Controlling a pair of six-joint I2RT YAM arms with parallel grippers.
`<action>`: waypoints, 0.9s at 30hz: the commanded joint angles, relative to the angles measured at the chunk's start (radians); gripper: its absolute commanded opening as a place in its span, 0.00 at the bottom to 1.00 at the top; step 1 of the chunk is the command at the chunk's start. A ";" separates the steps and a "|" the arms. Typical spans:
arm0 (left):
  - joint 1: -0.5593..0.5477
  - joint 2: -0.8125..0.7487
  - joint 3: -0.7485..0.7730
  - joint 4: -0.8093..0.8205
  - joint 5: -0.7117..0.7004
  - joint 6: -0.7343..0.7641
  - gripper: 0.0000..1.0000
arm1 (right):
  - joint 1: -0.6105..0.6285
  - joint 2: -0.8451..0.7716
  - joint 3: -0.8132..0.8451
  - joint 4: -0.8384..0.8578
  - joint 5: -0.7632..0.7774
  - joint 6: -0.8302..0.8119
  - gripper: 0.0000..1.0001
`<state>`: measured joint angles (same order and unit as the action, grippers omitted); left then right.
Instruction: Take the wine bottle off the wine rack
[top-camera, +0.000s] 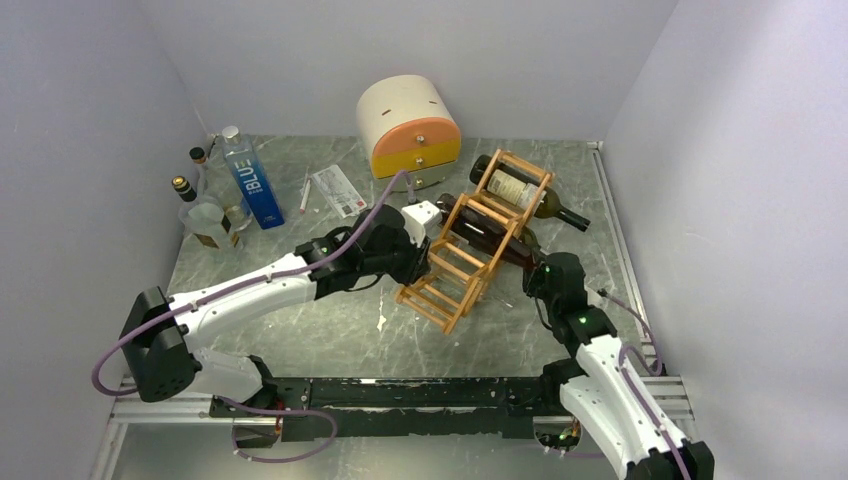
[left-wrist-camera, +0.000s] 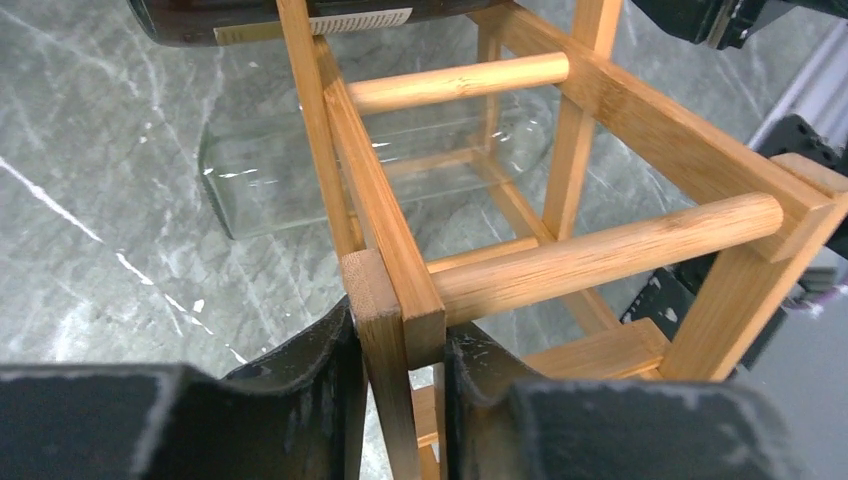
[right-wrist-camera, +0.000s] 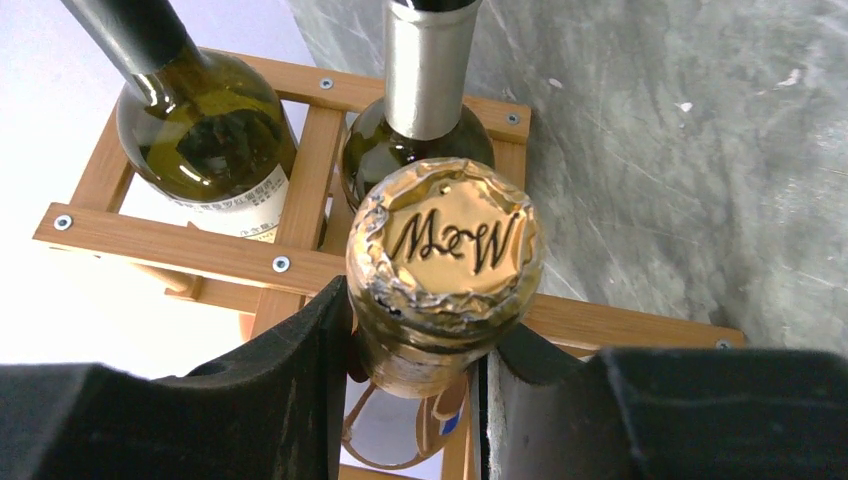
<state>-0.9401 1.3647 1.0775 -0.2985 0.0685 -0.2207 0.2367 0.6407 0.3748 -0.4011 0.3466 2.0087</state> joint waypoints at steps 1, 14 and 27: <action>-0.069 -0.024 -0.018 0.000 -0.232 -0.078 0.19 | -0.005 0.079 0.036 -0.011 -0.018 -0.102 0.00; -0.171 -0.038 -0.071 -0.118 -0.711 -0.516 0.07 | -0.074 -0.147 0.048 -0.186 0.128 -0.213 0.00; -0.221 0.017 -0.015 -0.158 -0.796 -0.561 0.07 | -0.069 -0.429 0.127 -0.418 0.421 -0.294 0.00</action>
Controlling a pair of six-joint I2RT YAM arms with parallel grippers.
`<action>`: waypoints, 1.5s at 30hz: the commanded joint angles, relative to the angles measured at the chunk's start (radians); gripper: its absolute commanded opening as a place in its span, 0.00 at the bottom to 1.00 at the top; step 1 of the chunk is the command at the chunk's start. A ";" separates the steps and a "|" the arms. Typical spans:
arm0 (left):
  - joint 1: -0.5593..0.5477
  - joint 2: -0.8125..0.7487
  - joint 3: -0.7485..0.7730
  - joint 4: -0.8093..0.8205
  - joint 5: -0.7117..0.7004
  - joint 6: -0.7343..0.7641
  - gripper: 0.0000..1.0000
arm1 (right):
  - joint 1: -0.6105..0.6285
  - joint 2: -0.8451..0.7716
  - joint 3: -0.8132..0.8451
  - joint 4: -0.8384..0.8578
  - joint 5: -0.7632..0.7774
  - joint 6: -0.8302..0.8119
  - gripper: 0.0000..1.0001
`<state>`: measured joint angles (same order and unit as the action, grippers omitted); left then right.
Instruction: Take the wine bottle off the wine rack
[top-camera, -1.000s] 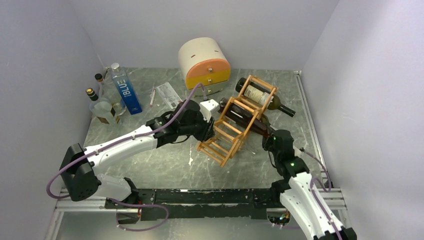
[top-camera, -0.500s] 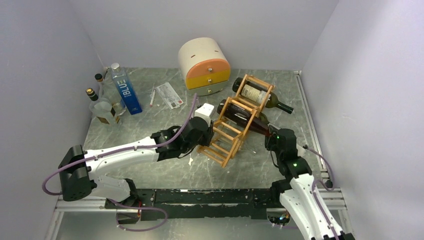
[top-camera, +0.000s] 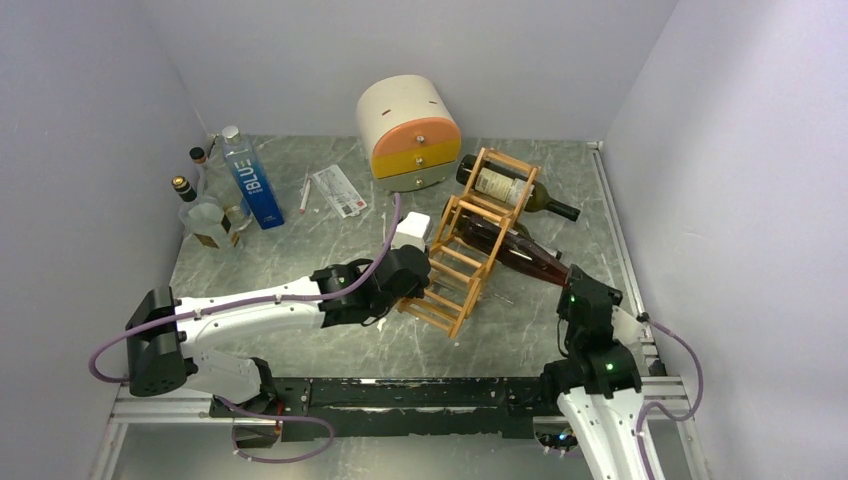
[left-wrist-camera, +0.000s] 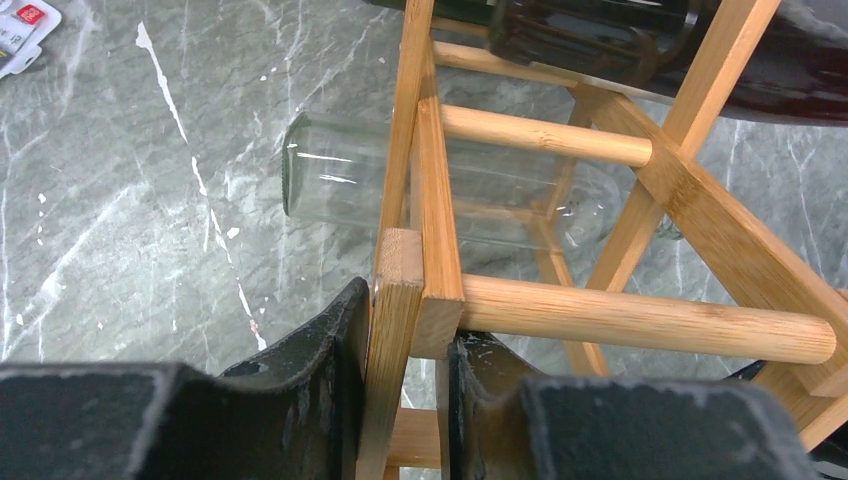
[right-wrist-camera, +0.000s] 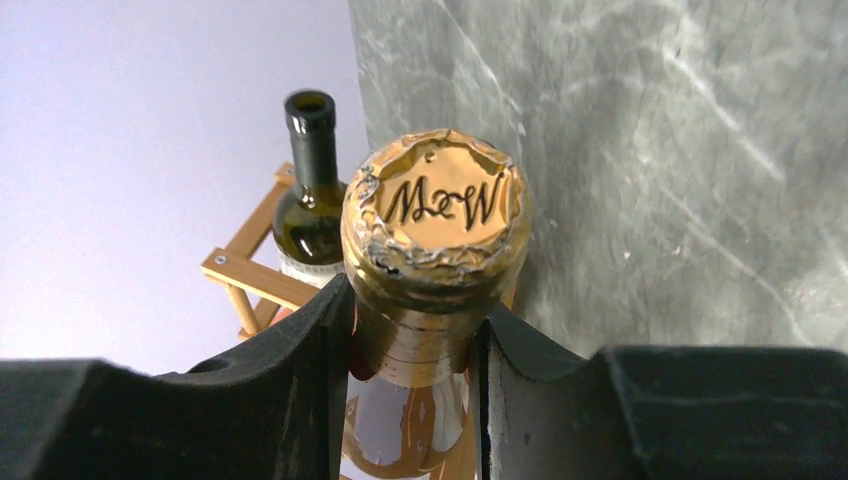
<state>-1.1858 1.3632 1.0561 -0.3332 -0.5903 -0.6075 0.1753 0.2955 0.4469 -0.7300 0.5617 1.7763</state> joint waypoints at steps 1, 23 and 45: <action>0.023 0.020 0.007 -0.121 -0.135 -0.171 0.07 | 0.000 -0.103 0.062 -0.088 0.231 -0.082 0.00; 0.000 0.040 0.022 -0.107 -0.133 -0.183 0.07 | 0.219 -0.053 0.420 -0.061 0.646 -0.666 0.00; -0.046 0.057 0.067 -0.084 -0.100 -0.091 0.32 | 0.216 0.152 0.416 0.541 0.315 -1.629 0.00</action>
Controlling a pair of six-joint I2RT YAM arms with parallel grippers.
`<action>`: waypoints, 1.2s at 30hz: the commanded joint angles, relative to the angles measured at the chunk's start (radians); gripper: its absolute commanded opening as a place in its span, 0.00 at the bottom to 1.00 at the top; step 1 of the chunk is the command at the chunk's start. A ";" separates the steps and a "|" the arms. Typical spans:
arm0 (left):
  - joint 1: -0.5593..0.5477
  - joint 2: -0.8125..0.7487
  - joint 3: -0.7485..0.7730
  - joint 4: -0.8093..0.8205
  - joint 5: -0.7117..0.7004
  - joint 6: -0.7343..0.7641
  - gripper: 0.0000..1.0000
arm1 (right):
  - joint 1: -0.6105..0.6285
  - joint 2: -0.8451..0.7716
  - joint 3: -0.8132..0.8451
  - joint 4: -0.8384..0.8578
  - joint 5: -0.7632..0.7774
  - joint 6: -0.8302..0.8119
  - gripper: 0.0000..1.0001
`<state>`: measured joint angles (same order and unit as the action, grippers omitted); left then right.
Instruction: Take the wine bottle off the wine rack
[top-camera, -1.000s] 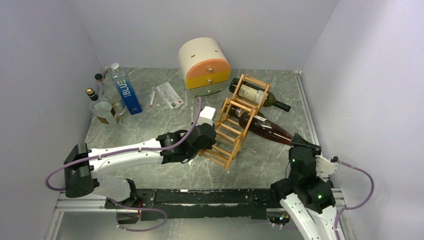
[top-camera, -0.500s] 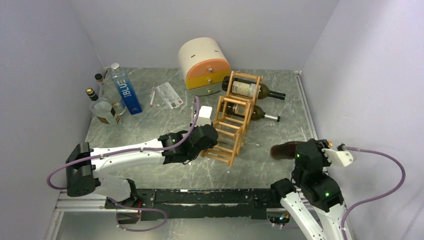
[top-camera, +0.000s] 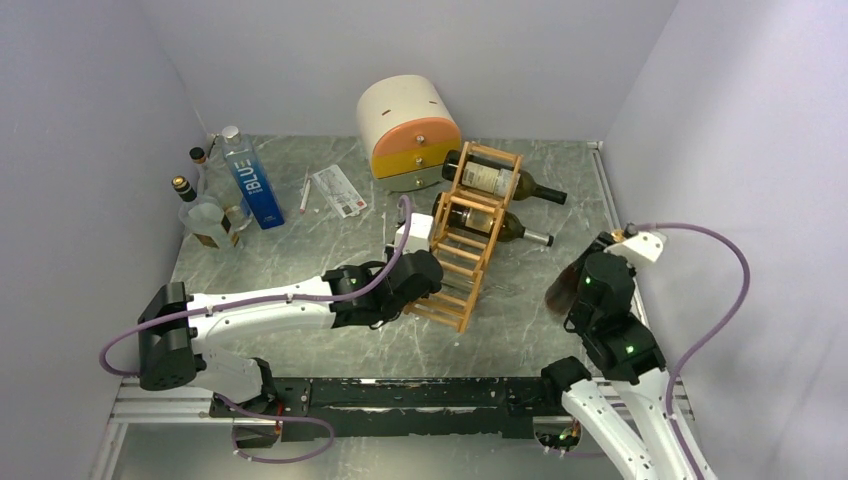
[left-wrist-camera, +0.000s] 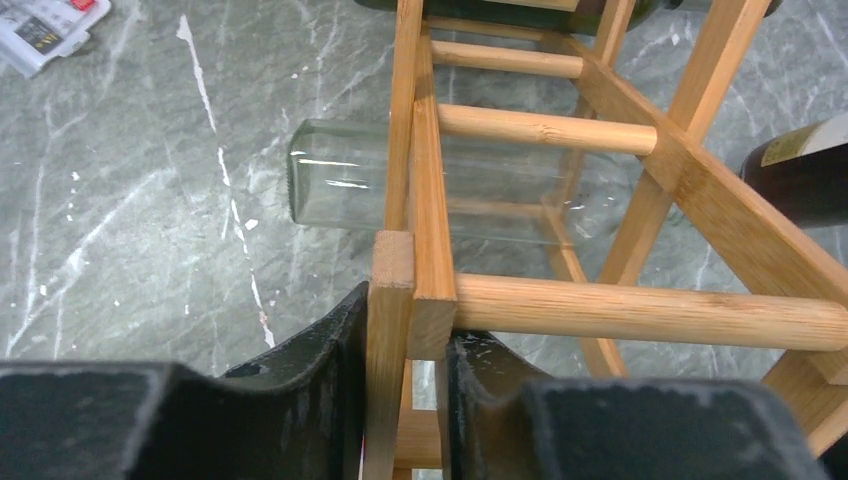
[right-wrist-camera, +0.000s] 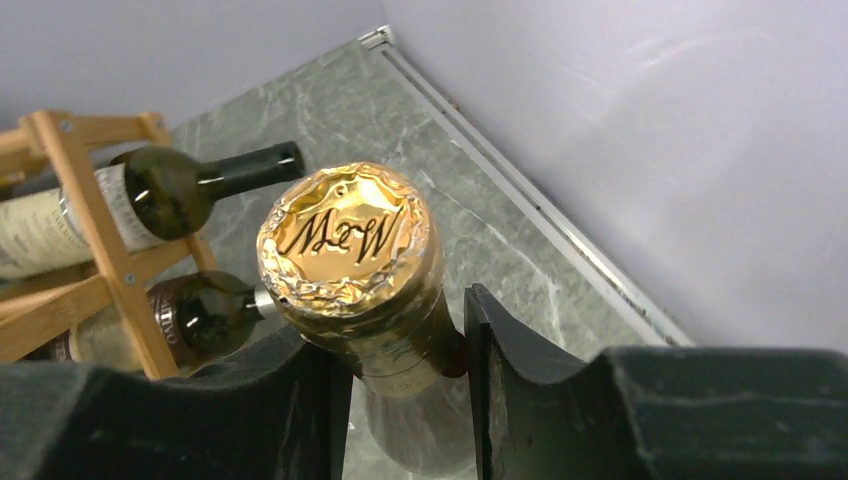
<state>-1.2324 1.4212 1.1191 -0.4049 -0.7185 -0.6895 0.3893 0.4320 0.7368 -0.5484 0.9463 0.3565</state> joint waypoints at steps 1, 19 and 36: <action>0.001 -0.007 -0.002 -0.003 0.039 -0.005 0.40 | 0.002 0.027 0.146 0.366 -0.089 -0.236 0.00; 0.001 -0.245 0.013 -0.072 0.249 0.083 0.99 | 0.002 0.473 0.799 0.300 -0.637 -0.375 0.00; 0.004 -0.514 0.238 -0.527 0.074 0.000 0.99 | 0.180 1.134 1.471 0.416 -1.125 -0.020 0.00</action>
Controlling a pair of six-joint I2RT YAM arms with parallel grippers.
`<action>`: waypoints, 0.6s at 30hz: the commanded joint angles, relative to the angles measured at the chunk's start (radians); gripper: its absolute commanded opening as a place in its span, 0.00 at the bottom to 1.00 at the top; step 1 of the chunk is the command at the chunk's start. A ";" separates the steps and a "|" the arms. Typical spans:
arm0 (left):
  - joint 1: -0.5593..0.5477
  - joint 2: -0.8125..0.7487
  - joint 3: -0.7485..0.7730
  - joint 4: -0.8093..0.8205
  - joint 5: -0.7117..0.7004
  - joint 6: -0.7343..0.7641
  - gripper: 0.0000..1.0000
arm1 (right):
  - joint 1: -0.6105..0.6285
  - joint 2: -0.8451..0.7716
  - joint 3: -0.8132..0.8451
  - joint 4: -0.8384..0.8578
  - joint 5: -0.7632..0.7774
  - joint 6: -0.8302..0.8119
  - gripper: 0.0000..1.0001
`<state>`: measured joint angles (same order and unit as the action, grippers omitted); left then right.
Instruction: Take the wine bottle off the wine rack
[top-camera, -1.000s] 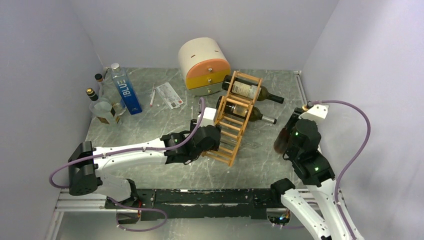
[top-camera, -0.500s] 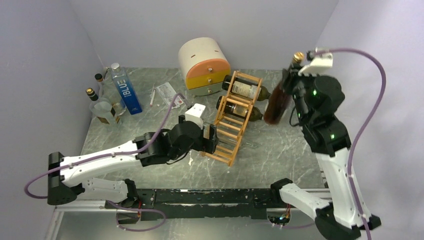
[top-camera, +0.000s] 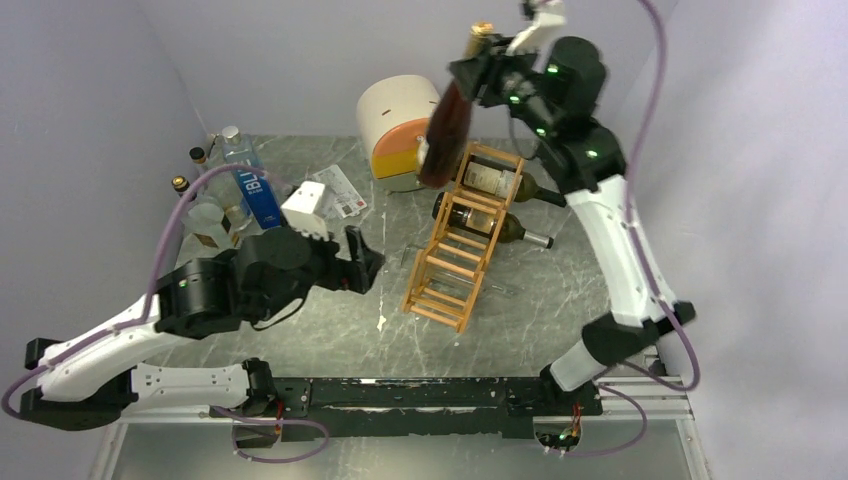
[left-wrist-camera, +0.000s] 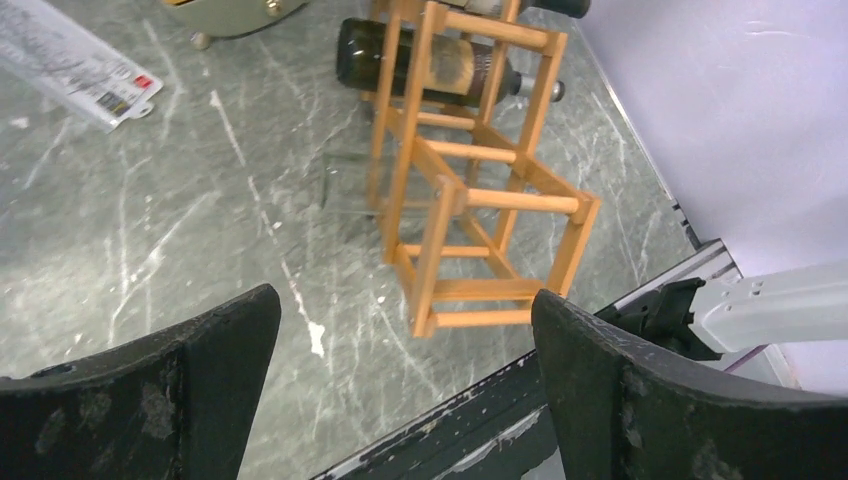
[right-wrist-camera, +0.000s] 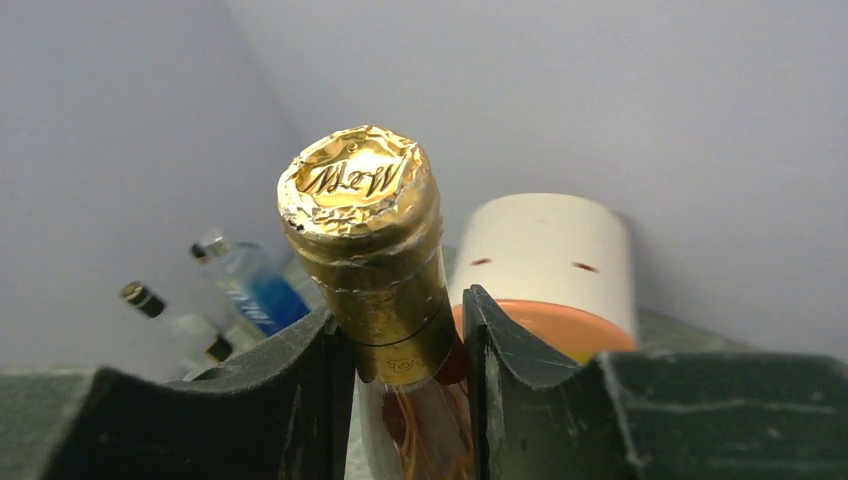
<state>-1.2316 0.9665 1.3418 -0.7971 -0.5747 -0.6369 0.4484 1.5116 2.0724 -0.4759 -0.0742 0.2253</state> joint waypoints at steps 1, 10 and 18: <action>0.003 -0.079 0.009 -0.148 -0.074 -0.066 0.99 | 0.154 0.081 0.150 0.364 -0.102 0.113 0.00; 0.003 -0.167 -0.015 -0.293 -0.072 -0.189 0.99 | 0.406 0.192 -0.025 0.550 -0.041 -0.018 0.00; 0.004 -0.162 -0.042 -0.313 -0.062 -0.189 0.98 | 0.429 0.154 -0.385 0.777 -0.127 -0.117 0.00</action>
<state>-1.2316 0.7959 1.3128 -1.0897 -0.6285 -0.8173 0.8978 1.8034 1.7508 -0.1265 -0.1780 0.1791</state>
